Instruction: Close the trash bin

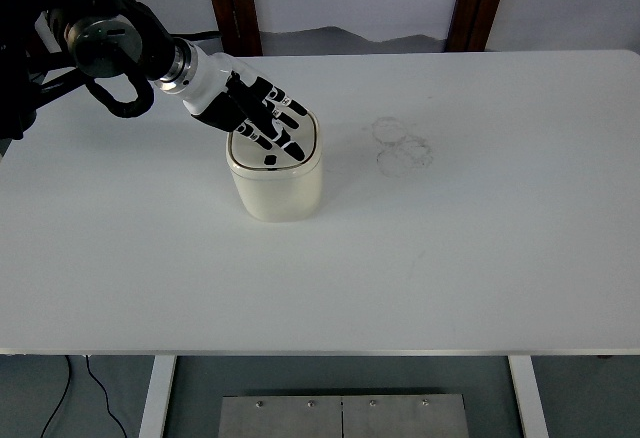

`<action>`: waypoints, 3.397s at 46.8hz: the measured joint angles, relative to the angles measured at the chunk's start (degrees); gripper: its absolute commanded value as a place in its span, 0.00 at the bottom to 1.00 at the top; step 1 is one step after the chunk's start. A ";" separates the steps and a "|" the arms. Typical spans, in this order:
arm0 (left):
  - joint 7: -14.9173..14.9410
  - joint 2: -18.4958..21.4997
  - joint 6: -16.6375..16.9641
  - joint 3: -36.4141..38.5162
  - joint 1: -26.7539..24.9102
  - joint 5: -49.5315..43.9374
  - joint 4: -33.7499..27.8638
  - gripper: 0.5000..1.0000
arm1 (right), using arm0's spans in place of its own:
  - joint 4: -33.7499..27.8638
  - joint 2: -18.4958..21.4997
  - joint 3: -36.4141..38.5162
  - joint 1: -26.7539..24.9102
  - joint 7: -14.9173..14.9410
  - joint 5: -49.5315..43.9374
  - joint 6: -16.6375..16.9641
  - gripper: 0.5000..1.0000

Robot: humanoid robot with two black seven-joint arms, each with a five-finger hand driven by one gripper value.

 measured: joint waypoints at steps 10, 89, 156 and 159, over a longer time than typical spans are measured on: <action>0.01 0.03 0.00 0.01 0.00 0.02 -0.01 1.00 | 0.00 0.00 0.00 0.01 0.00 0.00 0.00 0.99; -0.06 0.82 0.84 0.47 0.41 0.02 0.14 1.00 | 0.00 0.00 0.00 0.00 0.00 0.00 0.00 0.99; -21.52 3.39 0.49 -21.66 -2.80 0.58 21.97 1.00 | 0.00 0.00 0.00 -0.06 0.00 0.00 0.00 0.99; -24.69 4.36 0.53 -22.68 -1.46 0.46 22.42 1.00 | 0.00 0.00 0.01 -0.06 0.01 0.00 0.00 0.99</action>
